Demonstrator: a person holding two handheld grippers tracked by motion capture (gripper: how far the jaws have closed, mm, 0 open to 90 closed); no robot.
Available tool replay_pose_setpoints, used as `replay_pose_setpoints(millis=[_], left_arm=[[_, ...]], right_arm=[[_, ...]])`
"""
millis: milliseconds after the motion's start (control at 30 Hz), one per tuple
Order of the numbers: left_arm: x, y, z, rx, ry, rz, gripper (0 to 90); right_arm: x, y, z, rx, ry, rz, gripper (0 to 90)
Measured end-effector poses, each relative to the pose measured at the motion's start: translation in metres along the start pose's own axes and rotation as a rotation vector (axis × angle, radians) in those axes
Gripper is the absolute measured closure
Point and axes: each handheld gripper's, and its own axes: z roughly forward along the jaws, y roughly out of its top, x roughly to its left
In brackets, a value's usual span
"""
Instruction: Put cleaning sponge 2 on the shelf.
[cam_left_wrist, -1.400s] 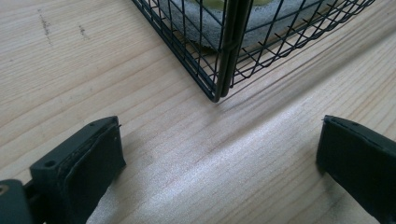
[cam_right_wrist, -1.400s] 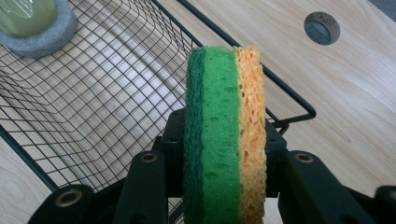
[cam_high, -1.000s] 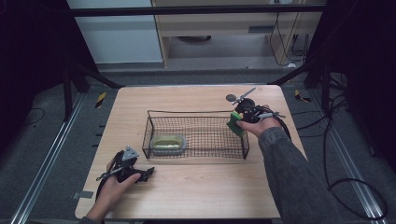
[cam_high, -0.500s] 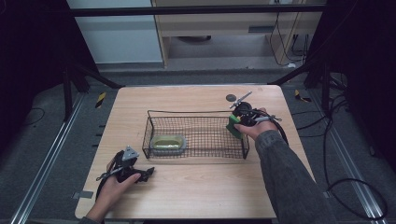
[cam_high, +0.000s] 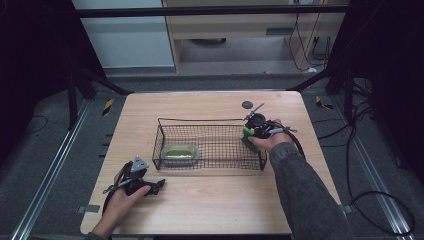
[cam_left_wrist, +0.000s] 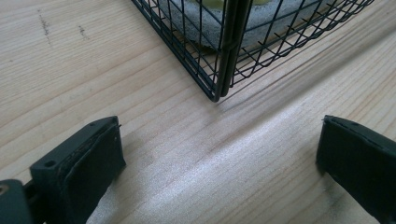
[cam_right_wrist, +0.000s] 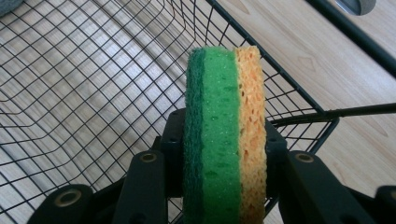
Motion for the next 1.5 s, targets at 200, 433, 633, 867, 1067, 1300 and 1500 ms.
replay_pose_setpoints(millis=[200,433,633,867,1067,1300,1500], left_arm=[[0.000,0.000,0.000,0.000,0.000,0.000,0.0],[0.000,0.000,0.000,0.000,0.000,0.000,0.0],[0.000,0.000,0.000,0.000,-0.001,0.000,0.0],[0.000,0.000,0.000,0.000,0.000,0.004,0.0],[0.001,0.000,0.000,0.003,0.000,0.007,0.0],[0.001,0.000,0.000,0.004,0.000,0.008,0.0],[0.001,0.000,0.000,0.004,0.001,0.008,0.0]], right_arm=[[0.002,0.000,0.003,0.003,-0.007,0.000,63.8],[0.002,0.001,0.003,0.004,-0.012,-0.005,62.4],[0.004,0.002,0.003,0.008,-0.009,0.000,53.6],[0.009,0.003,-0.006,-0.009,-0.002,0.004,53.9],[0.013,0.004,-0.014,-0.024,0.002,-0.007,56.7],[0.022,0.003,-0.020,-0.022,0.015,-0.026,59.1],[0.025,-0.001,-0.023,-0.037,0.042,-0.016,55.7]])
